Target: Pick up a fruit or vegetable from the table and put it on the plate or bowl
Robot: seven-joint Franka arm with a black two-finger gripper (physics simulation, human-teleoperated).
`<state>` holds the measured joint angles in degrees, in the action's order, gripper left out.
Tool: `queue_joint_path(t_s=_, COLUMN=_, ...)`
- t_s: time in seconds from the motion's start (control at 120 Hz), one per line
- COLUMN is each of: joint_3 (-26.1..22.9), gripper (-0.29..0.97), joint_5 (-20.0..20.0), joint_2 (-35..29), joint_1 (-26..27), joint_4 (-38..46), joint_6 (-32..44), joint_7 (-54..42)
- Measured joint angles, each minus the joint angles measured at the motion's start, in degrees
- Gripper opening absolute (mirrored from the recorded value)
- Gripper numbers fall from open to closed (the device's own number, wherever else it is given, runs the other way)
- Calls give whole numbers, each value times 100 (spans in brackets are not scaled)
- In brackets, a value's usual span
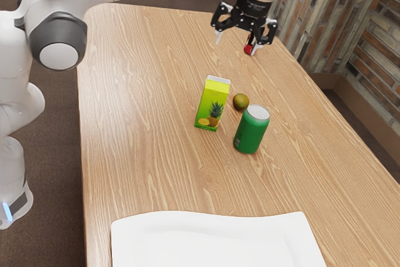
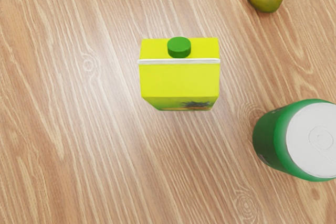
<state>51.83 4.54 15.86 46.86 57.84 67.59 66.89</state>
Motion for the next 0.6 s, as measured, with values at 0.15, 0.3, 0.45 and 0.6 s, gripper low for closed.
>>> queue_joint_path(t_s=0.15, joint_3=-7, gripper=68, joint_5=-71, joint_2=34, joint_1=-16, joint_4=192, joint_6=-75, joint_7=15)
queue_joint_path(t_s=0.3, joint_3=64, gripper=68, joint_5=23, joint_2=2, joint_1=-173, joint_4=323, joint_6=-276, joint_7=24)
queue_joint_path(t_s=0.45, joint_3=74, gripper=68, joint_5=150, joint_2=25, joint_1=-338, joint_4=326, joint_6=-406, joint_7=65)
queue_joint_path(t_s=0.6, joint_3=46, gripper=68, joint_5=513, joint_2=177, joint_1=-644, joint_4=333, joint_6=-391, joint_7=225)
